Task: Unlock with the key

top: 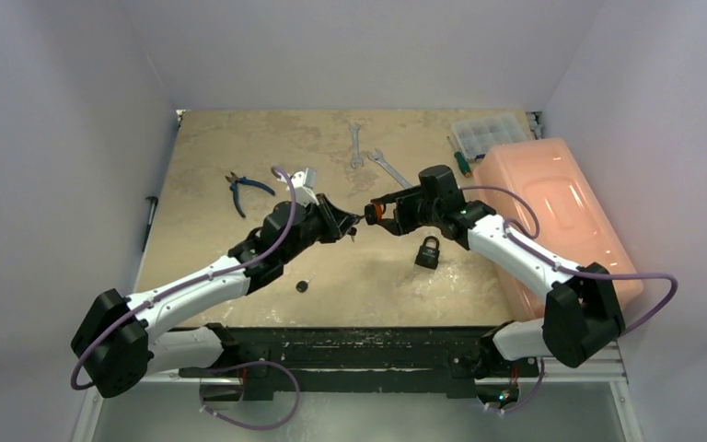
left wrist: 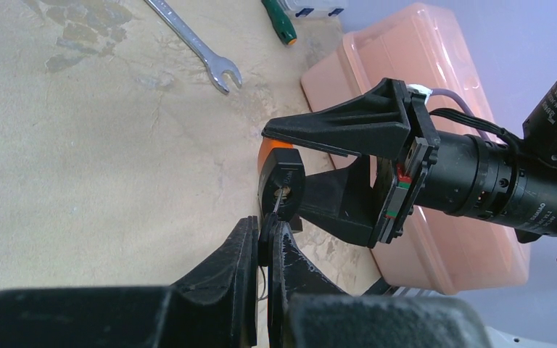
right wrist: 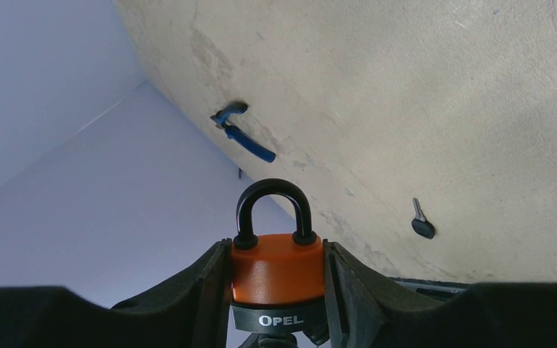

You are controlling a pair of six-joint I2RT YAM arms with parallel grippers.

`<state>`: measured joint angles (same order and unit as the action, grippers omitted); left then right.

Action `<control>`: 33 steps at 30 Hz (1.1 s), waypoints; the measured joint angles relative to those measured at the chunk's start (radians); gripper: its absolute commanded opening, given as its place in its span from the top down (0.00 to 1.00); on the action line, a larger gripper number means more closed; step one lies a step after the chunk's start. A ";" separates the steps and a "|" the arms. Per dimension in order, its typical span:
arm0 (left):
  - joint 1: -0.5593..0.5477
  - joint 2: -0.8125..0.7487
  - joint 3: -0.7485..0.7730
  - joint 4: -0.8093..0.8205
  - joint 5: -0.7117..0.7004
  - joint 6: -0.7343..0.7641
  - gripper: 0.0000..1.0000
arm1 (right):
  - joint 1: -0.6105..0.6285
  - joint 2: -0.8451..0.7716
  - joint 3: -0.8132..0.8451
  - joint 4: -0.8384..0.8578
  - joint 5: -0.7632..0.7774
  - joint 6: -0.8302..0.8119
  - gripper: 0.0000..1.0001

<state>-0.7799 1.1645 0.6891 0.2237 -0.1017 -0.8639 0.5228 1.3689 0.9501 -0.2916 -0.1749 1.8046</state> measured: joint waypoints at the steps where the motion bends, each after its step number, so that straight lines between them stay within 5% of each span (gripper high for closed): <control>1: 0.000 0.000 0.000 0.000 -0.004 -0.003 1.00 | 0.000 0.001 0.000 0.000 0.000 0.000 1.00; 33: -0.047 0.036 0.004 0.021 -0.124 -0.043 1.00 | 0.000 0.036 0.032 -0.014 0.024 0.002 1.00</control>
<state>-0.8272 1.2007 0.6930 0.2451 -0.2253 -0.9066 0.5232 1.4052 0.9821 -0.3061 -0.1505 1.8069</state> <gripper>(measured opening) 0.063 0.503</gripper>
